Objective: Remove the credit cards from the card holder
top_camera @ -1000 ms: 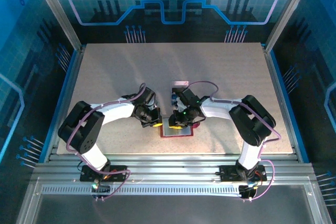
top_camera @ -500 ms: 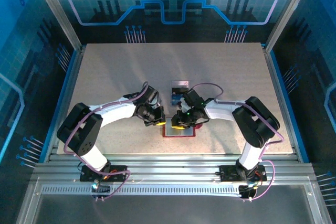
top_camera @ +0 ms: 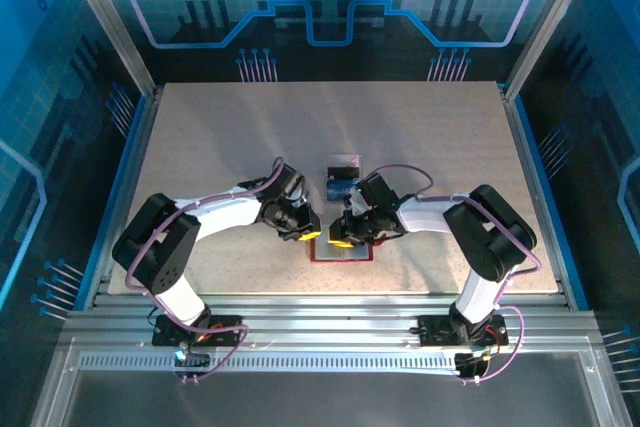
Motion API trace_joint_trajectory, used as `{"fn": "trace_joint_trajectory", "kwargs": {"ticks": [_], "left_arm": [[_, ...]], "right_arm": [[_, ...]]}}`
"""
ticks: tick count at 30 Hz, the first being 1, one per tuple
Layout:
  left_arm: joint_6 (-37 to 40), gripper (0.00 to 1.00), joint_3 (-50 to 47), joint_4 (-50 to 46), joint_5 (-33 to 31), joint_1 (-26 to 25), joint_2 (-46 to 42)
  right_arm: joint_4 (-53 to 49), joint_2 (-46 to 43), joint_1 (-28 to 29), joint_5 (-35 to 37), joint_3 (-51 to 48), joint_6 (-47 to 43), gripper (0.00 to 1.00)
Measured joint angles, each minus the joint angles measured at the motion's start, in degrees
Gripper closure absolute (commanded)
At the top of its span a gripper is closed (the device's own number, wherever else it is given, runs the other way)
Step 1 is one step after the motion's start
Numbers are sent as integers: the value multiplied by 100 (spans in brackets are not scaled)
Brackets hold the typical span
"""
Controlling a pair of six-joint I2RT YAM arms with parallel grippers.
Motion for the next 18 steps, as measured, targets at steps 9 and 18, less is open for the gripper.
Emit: {"fn": "trace_joint_trajectory", "kwargs": {"ticks": [9,18], "left_arm": [[-190,75,-111,247,48,-4,17],[-341,71,-136,553,164,-28,107]], "right_arm": [[503,0,-146,-291,-273,85,76],[798,0,-205,-424,-415,153,77]]}}
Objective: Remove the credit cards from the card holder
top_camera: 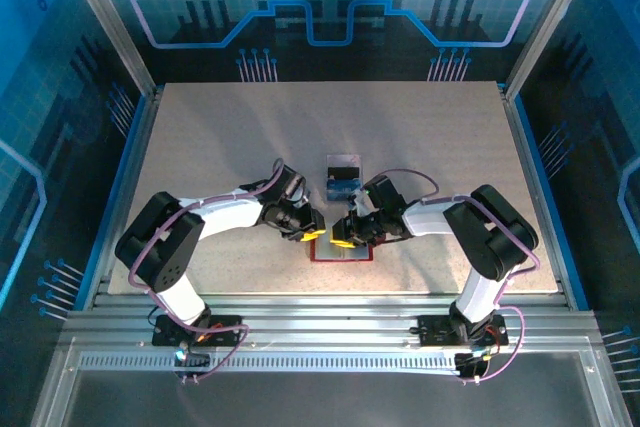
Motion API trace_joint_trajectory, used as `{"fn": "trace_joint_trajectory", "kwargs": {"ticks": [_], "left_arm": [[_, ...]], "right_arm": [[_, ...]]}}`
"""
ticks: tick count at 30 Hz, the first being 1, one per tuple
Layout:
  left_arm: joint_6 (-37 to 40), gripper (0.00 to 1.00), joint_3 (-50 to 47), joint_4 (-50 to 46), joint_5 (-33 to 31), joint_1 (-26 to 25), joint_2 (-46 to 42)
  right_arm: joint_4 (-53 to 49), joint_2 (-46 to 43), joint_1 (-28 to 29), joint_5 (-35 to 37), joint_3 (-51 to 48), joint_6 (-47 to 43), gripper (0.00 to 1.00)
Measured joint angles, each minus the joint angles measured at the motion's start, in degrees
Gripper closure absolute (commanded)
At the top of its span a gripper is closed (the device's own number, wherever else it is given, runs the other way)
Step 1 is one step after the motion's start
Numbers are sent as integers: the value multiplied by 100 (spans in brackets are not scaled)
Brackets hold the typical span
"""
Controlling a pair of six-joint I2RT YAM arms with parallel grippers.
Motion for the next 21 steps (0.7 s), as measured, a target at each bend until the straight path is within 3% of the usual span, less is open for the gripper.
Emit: {"fn": "trace_joint_trajectory", "kwargs": {"ticks": [11,21], "left_arm": [[-42,60,-52,136,39,-7,63],[-44,63,-52,214,46,-13,66]], "right_arm": [[42,0,-31,-44,-31,-2,76],[55,0,-37,-52,-44,-2,77]]}}
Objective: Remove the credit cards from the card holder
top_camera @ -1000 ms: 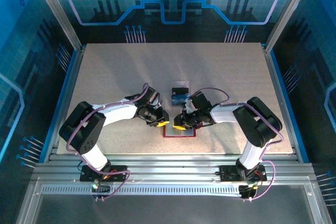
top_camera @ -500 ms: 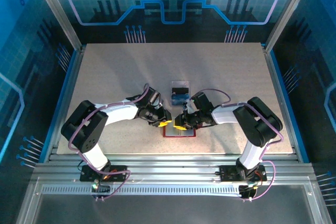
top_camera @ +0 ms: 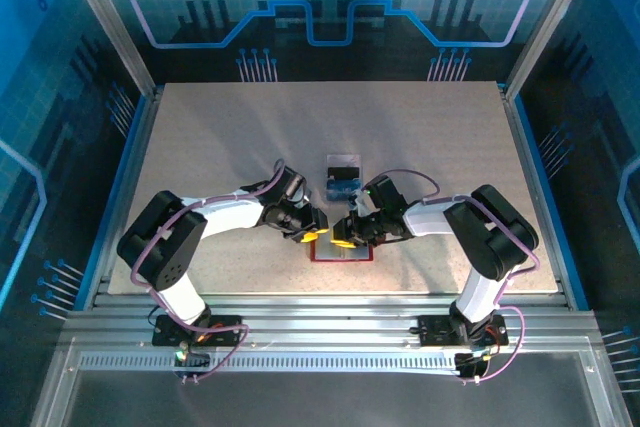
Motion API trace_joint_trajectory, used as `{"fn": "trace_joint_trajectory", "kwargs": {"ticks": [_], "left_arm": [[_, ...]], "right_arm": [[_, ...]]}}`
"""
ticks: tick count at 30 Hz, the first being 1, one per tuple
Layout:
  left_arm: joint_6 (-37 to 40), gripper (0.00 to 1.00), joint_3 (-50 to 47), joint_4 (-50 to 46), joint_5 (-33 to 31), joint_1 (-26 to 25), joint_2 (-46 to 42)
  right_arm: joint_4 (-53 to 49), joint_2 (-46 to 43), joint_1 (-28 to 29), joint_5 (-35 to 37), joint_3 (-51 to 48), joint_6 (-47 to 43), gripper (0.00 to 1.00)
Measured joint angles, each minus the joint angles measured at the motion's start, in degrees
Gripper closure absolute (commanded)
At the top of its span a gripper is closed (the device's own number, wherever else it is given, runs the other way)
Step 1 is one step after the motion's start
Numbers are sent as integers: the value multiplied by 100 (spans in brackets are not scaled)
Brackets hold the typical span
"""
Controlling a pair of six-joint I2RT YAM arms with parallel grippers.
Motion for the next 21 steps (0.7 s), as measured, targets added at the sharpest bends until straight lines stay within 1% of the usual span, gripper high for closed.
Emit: {"fn": "trace_joint_trajectory", "kwargs": {"ticks": [3,11,16,21], "left_arm": [[-9,67,0,57,52,-9,11],[-129,68,-2,210,243,-26,149],[-131,68,-2,219,251,-26,149],[-125,70,0,197,254,-26,149]], "right_arm": [[17,0,-4,-4,-9,0,77],[24,0,-4,-9,-9,0,77],[-4,-22,-26,-9,-11,2,76],[-317,-308,-85,35,-46,-2,74]]}}
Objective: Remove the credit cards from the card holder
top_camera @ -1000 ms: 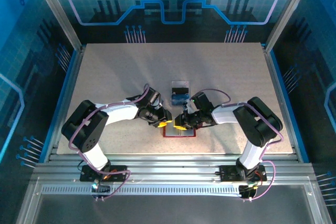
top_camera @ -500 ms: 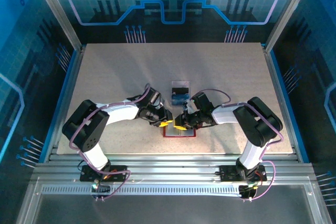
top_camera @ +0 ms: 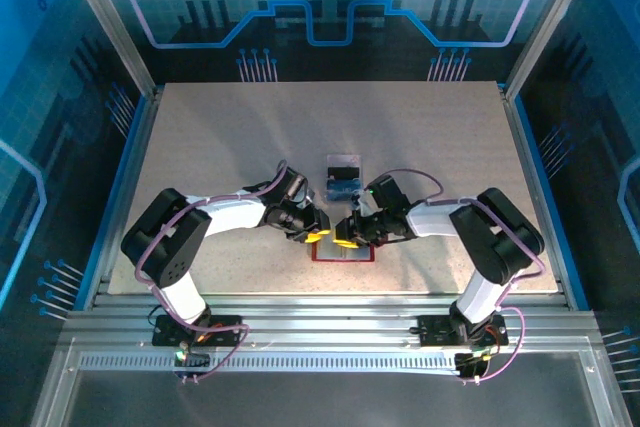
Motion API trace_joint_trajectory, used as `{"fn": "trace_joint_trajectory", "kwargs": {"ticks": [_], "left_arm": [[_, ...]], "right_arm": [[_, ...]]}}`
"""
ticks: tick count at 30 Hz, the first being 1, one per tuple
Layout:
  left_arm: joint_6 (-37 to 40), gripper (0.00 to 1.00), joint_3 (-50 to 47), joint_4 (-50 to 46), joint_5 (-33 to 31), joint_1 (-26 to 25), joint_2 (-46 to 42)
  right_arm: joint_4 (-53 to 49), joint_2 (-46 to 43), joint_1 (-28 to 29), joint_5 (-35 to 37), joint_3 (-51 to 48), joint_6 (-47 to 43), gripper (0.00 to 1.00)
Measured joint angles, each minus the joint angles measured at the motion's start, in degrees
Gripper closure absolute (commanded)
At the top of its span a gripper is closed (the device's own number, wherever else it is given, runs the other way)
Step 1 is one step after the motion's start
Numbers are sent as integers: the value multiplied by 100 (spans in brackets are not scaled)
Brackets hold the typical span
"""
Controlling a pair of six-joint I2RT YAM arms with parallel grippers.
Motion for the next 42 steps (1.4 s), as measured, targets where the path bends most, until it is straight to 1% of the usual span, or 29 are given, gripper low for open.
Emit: {"fn": "trace_joint_trajectory", "kwargs": {"ticks": [4,7,10,13,18,20,25,32,37,40,42], "left_arm": [[85,71,13,-122,-7,-11,-15],[195,74,83,-328,-9,-70,-50],[284,81,109,-389,-7,-107,-101],[319,92,111,-402,-9,-118,-120],[319,99,116,-470,-17,-118,-120],[321,100,116,-483,-39,-118,-131],[321,100,116,-481,-79,-118,-260],[323,100,116,-575,-175,-116,-494],[372,100,118,-739,-267,-105,-708],[450,94,168,-824,-264,-101,-721],[474,86,225,-863,-256,-101,-713]], "right_arm": [[-365,-369,-116,48,4,-66,74],[-732,-619,-223,116,59,-203,73],[-1200,-791,-367,240,184,-431,73],[-1681,-962,-533,435,273,-691,73],[-2557,-1263,-769,1034,361,-1137,72],[-2868,-1342,-824,1309,396,-1285,71],[-3268,-1388,-894,1620,404,-1508,71],[-3099,-1357,-863,1486,404,-1460,72],[-2924,-1239,-612,1370,404,-1351,72],[-2868,-1204,-452,1327,404,-1287,72],[-2839,-1204,-420,1314,404,-1244,72]]}}
